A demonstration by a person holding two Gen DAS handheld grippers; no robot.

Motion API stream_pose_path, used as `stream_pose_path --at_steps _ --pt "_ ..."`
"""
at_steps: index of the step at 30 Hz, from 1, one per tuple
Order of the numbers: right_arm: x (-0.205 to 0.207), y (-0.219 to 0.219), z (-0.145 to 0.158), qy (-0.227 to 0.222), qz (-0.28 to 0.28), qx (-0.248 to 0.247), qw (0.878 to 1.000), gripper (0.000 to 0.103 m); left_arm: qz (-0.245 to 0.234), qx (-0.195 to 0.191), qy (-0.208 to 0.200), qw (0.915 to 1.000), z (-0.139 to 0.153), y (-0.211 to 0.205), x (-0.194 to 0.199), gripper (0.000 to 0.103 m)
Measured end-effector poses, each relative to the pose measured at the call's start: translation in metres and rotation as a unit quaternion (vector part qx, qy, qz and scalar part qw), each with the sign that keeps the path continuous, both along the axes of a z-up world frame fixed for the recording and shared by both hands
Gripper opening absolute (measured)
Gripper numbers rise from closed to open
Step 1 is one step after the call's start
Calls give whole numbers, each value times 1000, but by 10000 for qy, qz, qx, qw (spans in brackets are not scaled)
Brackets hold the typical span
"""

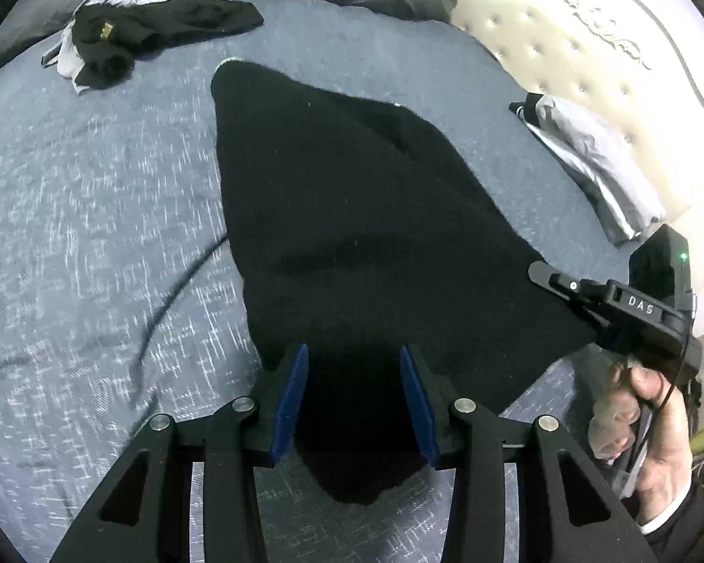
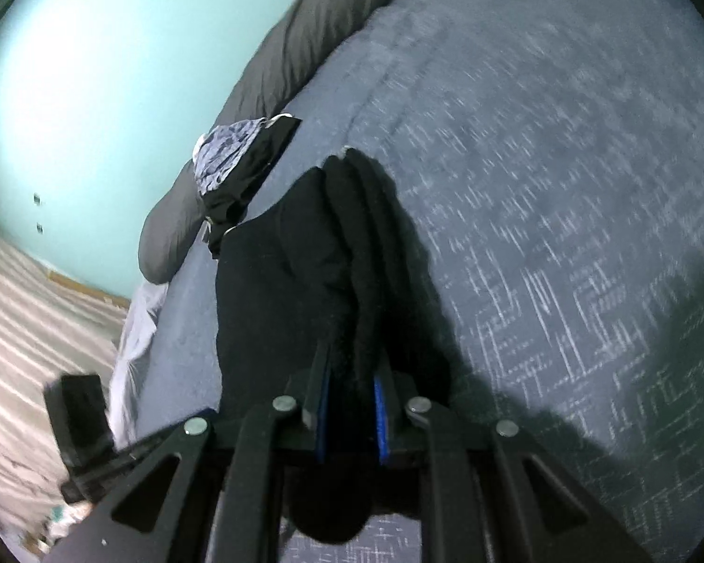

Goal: Fold clothes

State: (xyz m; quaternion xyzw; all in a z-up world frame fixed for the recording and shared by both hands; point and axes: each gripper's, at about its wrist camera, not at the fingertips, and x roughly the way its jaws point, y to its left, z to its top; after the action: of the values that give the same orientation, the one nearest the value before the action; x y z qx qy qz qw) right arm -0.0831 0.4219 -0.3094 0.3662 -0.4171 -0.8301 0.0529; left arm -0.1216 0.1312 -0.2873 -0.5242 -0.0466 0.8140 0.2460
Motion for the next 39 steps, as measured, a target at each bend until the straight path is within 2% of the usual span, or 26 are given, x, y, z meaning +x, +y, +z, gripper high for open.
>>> stream_pose_path --at_steps 2,5,7,9,12,17,19,23,25,30,33,38,39 --pt "2 2 -2 -21 -47 -103 9999 17 29 19 6 10000 -5 0 2 44" --pt "8 5 9 31 -278 104 9996 18 37 -35 95 9999 -6 0 6 45" --pt "14 8 21 158 -457 383 9981 19 65 -30 112 9999 -7 -1 8 45" --pt "19 12 30 472 -532 301 9970 22 80 -44 144 9999 -9 0 9 45" --pt "16 6 33 671 -289 197 9971 22 92 -85 204 9997 -10 1 11 45" --pt "-7 -33 27 175 537 892 9944 21 100 -141 251 9995 -5 5 11 45" --pt "-10 -37 19 -126 539 1168 9916 14 85 -144 315 9994 1 7 12 45" --pt "-4 -25 27 34 246 995 9947 14 -32 -133 551 9984 12 10 18 45" --pt "-5 -24 30 129 249 950 9951 16 -53 -109 525 9985 11 13 17 45" --pt "-15 -26 18 -131 342 887 9954 13 -153 -275 461 9984 -8 22 22 45" --pt "-17 -21 15 -210 280 869 9956 9 -84 -112 387 9992 -5 17 20 45" --pt "-11 -14 21 -133 51 952 9954 10 91 -56 531 9985 5 3 17 45" --pt "-8 -11 22 -100 -17 901 9959 13 138 -24 497 9987 4 -2 16 45"
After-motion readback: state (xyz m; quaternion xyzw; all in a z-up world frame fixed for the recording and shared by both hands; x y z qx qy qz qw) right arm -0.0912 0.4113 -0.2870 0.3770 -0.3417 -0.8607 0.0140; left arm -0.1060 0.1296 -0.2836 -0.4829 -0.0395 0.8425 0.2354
